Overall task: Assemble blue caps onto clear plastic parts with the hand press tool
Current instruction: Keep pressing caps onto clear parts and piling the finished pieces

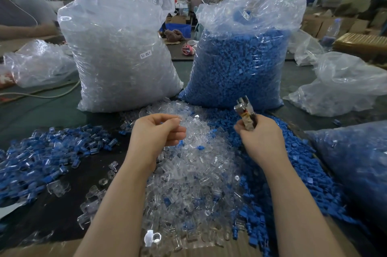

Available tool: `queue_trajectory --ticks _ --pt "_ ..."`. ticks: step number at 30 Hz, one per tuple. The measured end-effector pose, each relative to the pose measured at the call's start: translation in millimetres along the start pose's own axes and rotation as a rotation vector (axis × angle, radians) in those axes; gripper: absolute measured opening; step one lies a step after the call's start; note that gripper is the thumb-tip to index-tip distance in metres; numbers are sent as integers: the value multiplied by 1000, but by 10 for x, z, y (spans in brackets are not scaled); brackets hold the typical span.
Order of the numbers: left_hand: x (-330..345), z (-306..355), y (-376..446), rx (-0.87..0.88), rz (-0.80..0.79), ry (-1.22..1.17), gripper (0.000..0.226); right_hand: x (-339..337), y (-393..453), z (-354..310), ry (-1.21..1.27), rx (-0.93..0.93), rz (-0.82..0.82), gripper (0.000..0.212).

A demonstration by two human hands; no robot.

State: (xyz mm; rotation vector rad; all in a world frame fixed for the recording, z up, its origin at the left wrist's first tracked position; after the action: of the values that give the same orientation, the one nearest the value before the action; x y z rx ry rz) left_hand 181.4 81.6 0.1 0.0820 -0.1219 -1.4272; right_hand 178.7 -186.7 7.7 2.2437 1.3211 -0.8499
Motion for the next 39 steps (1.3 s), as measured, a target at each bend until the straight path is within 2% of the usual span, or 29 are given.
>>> queue_trajectory --ticks 3,8,13,16,20,25,32,39 --pt "43 3 -5 4 -6 -32 5 21 -40 -73 62 -53 -42 4" --pt "119 -78 -18 -51 -19 -70 9 45 -62 -136 11 -117 -21 16" --pt "184 -63 -48 -38 -44 -67 10 -24 -105 -216 80 -192 16 14" --pt "226 3 -64 -10 -43 -89 16 -38 -155 -299 199 -245 -9 3" --pt "347 38 -96 -18 -81 -72 11 -26 -251 -430 396 -307 -62 13" --pt "453 56 -132 -8 -63 -139 5 -34 -346 -560 510 -375 -80 13" --pt "547 -16 -109 -19 -53 -80 11 13 -351 -576 494 -363 -91 14" --pt "480 39 -130 -23 37 -208 8 20 -379 -582 480 -370 -75 13"
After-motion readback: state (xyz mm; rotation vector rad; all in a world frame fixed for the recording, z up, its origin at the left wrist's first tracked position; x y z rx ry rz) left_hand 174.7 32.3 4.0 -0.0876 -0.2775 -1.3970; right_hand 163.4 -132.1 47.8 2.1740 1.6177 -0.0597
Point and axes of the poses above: each hand's wrist, its own y-axis towards the middle knuckle, its own x-axis out of the palm, z = x × y, the point moved 10 cm from there along y, towards the middle knuckle, and after that the axes turned 10 degrees about x, right-handed, at the moved point
